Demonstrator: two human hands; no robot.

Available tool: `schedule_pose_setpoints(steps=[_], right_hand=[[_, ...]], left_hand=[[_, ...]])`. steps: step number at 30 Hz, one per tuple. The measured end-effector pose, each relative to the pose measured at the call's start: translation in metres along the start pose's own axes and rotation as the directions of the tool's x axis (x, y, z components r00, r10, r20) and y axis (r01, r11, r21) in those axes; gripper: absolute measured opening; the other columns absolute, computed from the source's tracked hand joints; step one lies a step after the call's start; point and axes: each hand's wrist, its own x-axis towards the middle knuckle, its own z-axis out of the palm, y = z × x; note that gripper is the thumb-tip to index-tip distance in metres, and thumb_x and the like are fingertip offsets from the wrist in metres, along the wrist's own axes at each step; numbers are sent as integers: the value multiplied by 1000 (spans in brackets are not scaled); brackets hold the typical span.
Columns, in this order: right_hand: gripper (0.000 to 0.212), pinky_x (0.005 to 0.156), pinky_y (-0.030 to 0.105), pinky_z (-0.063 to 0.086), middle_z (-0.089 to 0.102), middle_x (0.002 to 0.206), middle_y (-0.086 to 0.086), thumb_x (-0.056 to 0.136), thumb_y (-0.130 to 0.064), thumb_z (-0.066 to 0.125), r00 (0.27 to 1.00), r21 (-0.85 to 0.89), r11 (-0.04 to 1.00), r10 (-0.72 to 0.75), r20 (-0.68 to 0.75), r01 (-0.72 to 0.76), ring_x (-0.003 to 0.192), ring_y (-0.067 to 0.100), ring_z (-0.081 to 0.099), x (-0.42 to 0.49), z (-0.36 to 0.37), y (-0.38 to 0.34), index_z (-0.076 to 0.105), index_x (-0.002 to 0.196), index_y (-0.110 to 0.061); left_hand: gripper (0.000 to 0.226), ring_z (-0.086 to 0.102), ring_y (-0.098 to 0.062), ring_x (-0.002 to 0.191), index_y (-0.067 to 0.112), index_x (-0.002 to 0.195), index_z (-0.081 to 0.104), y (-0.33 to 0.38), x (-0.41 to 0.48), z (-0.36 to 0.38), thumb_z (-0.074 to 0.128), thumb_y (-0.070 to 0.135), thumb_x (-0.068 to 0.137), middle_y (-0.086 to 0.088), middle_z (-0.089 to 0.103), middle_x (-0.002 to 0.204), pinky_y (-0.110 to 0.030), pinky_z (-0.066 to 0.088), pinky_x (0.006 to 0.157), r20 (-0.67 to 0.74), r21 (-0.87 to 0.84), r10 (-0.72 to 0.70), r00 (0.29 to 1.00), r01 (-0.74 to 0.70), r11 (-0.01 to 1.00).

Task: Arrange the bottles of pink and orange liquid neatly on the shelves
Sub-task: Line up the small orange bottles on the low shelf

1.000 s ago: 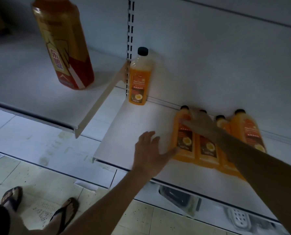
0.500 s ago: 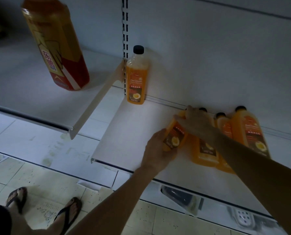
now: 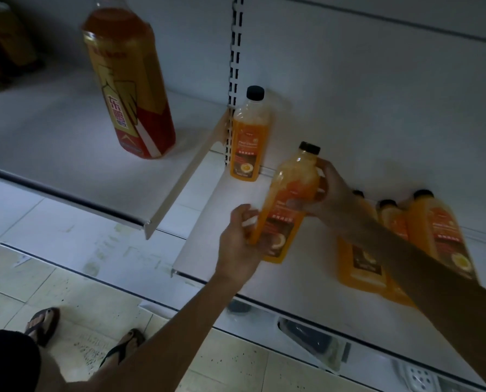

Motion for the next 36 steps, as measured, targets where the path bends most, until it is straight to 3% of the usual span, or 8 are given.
schedule_pose_setpoints(steps=[5, 9, 14, 18, 24, 28, 31, 36], right_hand=[[73, 78, 19, 52, 50, 109, -20, 74, -10, 77, 976, -44, 977, -205, 66, 208, 98, 1, 56, -2, 30, -8, 32, 125, -36], [73, 77, 16, 52, 49, 114, -19, 79, -6, 72, 966, -27, 967, -251, 60, 253, 102, 2, 56, 13, 46, -9, 30, 129, -37], [76, 79, 16, 49, 52, 118, -2, 76, -9, 75, 948, -138, 939, -319, -17, 314, 99, 9, 55, 49, 61, -18, 33, 137, -23], [83, 96, 41, 44, 45, 133, 10, 75, -26, 74, 956, -236, 937, -283, -75, 259, 117, 27, 48, 72, 72, -16, 29, 144, -26], [78, 81, 19, 36, 44, 120, 13, 77, -17, 75, 916, -401, 869, -373, -149, 288, 101, 17, 47, 75, 79, -18, 34, 143, -23], [82, 90, 36, 47, 46, 129, 10, 74, -24, 77, 919, -377, 890, -346, -190, 257, 112, 24, 50, 75, 81, -15, 30, 142, -20], [86, 91, 44, 49, 48, 129, 10, 74, -37, 76, 954, -421, 884, -277, -118, 205, 112, 25, 52, 64, 69, -10, 28, 143, -18], [66, 97, 36, 42, 51, 129, 11, 88, -42, 61, 976, -612, 790, -165, -142, 45, 119, 22, 49, 33, -6, 8, 37, 142, -13]], left_hand=[[65, 49, -15, 110, 16, 126, 45, -17, 10, -24, 73, 44, 74, 0, 48, 122, -27, 47, 90, -202, 406, -29, 979, 111, 907], [51, 53, -24, 114, 13, 118, 55, -41, -3, -42, 56, 52, 85, -9, 55, 123, -33, 43, 92, 98, 885, 125, 987, -144, 442], [64, 59, -26, 115, 19, 116, 62, -49, -12, -46, 10, 51, 97, -8, 62, 121, -54, 43, 96, 170, 945, 26, 985, -171, 280], [69, 59, -28, 116, 18, 117, 62, -49, -11, -46, 4, 50, 97, -10, 63, 121, -57, 44, 95, 186, 953, -33, 982, -172, 248], [69, 60, -30, 114, 18, 116, 64, -46, -10, -46, 4, 48, 98, -12, 64, 120, -58, 46, 92, 201, 950, -106, 974, -167, 264], [65, 56, -30, 119, 18, 122, 59, -44, -11, -47, 7, 49, 96, -12, 59, 126, -58, 41, 99, 190, 956, -69, 979, -169, 240], [56, 27, -28, 138, 21, 142, 30, -40, -10, -42, 14, 49, 96, -11, 30, 148, -52, 17, 115, 222, 961, -69, 972, -206, 186], [52, 28, -23, 133, 20, 134, 40, -12, -2, -10, 41, 50, 92, -5, 35, 144, -36, 21, 111, 168, 918, -4, 986, -155, 365]])
